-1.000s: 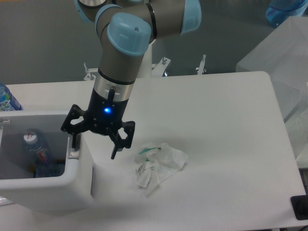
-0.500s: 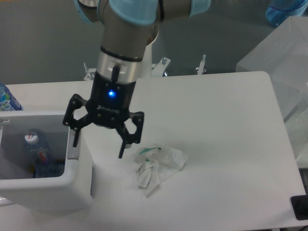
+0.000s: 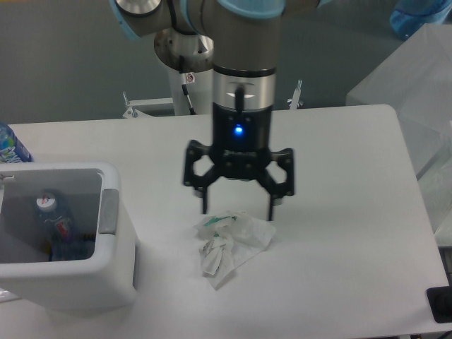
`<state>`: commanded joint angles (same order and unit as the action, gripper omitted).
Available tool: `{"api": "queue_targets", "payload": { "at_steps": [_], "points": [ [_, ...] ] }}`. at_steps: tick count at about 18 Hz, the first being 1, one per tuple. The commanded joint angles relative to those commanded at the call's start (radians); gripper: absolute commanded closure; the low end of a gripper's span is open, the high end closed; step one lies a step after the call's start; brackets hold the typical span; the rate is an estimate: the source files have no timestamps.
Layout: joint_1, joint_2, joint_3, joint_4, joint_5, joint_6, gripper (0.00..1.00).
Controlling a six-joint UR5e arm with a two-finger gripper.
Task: Open the trash can
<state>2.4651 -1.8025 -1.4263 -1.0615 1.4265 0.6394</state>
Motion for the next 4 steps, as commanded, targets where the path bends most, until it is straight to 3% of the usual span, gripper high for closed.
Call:
{"api": "queue_targets", "payload": {
  "at_steps": [4],
  "points": [
    [0.038, 0.015, -0.049, -0.008, 0.014, 0.089, 0.00]
  ]
}}
